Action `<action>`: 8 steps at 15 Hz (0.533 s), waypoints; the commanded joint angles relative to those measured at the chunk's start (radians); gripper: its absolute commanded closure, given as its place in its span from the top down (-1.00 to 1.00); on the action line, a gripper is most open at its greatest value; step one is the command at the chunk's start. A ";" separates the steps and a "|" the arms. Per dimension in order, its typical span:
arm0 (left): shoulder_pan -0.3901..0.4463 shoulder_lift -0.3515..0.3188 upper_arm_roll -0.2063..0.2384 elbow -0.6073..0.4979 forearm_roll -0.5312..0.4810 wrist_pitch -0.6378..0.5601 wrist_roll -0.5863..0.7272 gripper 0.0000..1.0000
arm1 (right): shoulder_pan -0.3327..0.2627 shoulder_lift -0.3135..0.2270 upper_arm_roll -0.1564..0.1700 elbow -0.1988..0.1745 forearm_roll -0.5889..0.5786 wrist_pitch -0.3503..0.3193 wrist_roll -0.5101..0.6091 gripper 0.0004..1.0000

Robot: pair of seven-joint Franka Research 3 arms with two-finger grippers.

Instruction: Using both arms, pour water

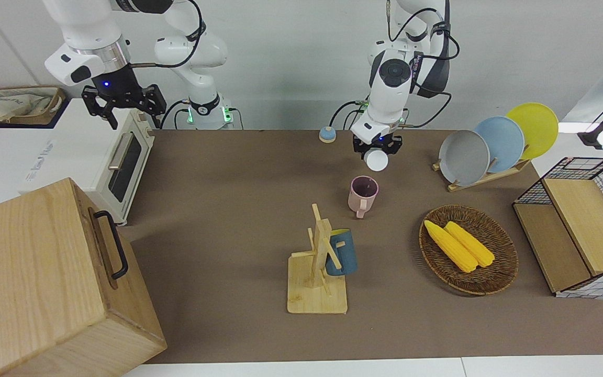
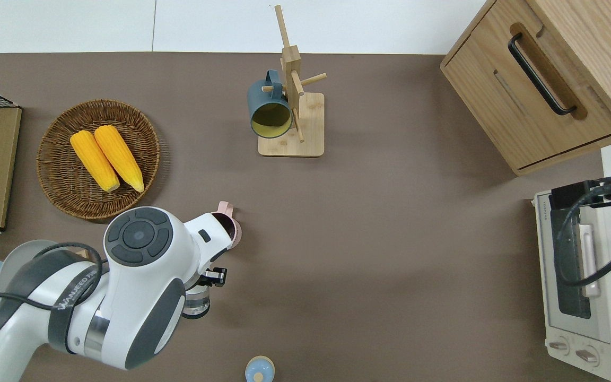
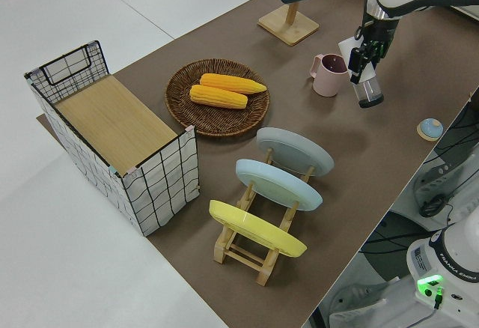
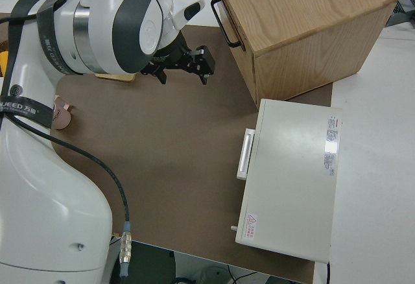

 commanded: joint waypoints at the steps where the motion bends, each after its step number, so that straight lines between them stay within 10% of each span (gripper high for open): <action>1: -0.015 -0.144 0.009 -0.134 -0.077 0.177 -0.013 -1.00 | -0.003 0.010 0.000 0.016 0.004 -0.002 -0.024 0.97; 8: 0.000 -0.142 0.015 -0.136 -0.086 0.182 -0.008 -1.00 | -0.005 0.010 0.000 0.016 0.004 -0.002 -0.024 0.97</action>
